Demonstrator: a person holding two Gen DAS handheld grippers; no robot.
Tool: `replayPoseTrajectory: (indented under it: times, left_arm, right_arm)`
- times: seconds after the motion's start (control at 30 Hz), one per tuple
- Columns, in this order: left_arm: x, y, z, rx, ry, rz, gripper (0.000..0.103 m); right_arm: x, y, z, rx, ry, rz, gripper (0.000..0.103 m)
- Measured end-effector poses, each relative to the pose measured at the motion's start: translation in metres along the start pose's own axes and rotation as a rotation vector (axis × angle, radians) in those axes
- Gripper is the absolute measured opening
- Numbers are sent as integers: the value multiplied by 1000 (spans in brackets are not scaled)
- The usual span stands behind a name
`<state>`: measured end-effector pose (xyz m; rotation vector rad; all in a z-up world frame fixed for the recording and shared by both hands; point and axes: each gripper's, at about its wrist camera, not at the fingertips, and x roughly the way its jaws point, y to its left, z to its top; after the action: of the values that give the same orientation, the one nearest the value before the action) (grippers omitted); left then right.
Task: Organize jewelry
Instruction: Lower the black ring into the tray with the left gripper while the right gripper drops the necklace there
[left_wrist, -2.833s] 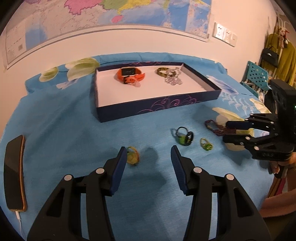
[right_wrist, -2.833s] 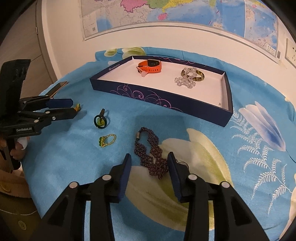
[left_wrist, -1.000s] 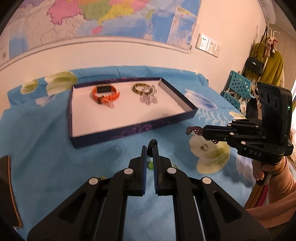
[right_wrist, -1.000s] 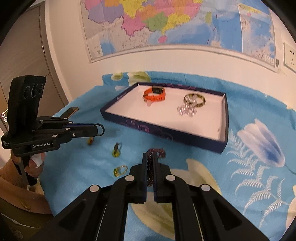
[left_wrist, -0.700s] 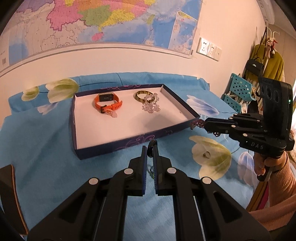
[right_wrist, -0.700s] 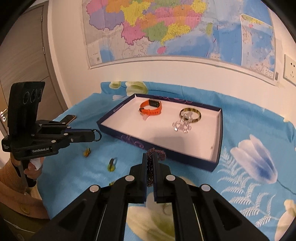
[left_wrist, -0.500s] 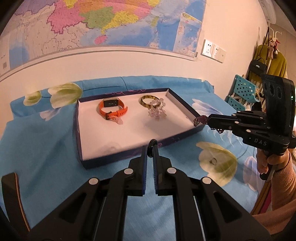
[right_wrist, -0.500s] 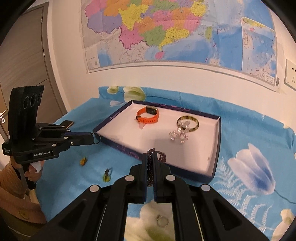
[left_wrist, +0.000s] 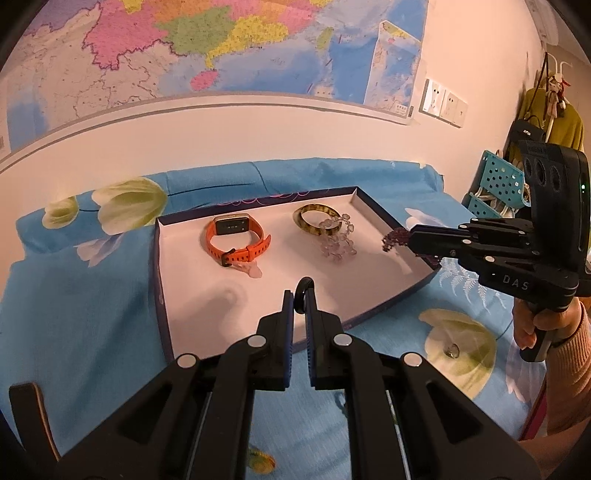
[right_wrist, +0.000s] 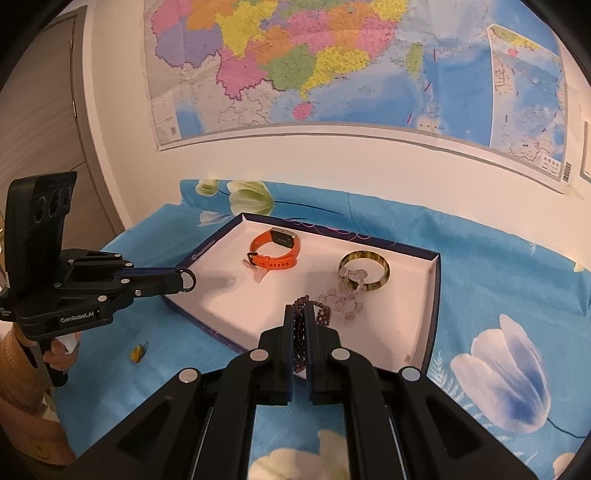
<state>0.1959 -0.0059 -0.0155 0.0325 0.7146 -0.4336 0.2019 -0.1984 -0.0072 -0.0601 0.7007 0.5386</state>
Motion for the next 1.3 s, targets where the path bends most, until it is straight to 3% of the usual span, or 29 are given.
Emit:
replayPoseTrajectory:
  times: [0.97,1.3]
  left_arm:
    - [62,18,13,-12,108,41,7]
    - [79,26,10,-37,142,63,7]
  right_arm:
    - [70,-12,5,-25,130,-16,4]
    - [81,-19,-1,-17,158,-58,6]
